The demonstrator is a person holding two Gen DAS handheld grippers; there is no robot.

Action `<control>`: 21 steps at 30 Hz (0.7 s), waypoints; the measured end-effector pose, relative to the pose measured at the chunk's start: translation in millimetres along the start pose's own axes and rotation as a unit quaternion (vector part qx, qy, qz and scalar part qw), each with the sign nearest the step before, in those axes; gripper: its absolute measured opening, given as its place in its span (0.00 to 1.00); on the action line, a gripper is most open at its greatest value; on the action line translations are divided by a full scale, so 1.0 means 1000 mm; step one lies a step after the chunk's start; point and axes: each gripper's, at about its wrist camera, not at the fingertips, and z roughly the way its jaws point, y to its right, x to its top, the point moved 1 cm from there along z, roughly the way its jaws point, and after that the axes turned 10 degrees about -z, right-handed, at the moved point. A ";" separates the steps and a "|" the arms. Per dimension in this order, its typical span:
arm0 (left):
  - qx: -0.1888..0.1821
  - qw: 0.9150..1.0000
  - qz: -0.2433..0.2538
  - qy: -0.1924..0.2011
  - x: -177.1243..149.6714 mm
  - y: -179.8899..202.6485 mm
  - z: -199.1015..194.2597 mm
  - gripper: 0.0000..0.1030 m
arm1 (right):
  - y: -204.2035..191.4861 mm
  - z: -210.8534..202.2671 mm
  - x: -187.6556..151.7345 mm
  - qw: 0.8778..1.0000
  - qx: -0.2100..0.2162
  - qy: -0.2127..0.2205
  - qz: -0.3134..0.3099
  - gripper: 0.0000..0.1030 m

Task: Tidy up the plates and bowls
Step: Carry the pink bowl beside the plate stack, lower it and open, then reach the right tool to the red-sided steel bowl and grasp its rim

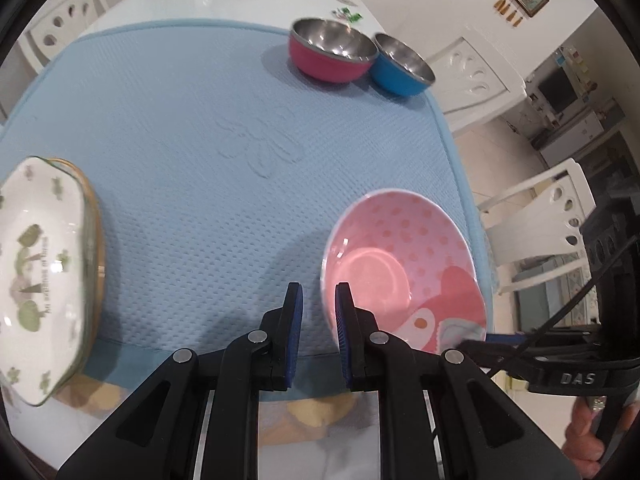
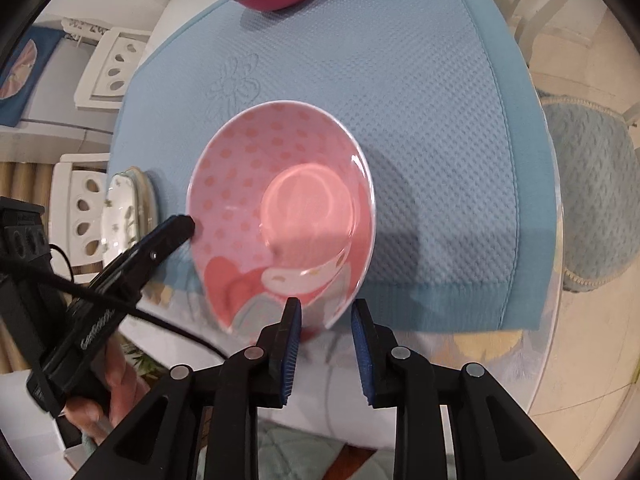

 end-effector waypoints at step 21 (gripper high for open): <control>0.010 0.992 0.079 0.094 0.042 0.054 -0.074 0.26 | -0.045 -0.056 0.021 0.989 -0.039 0.118 -0.074 0.34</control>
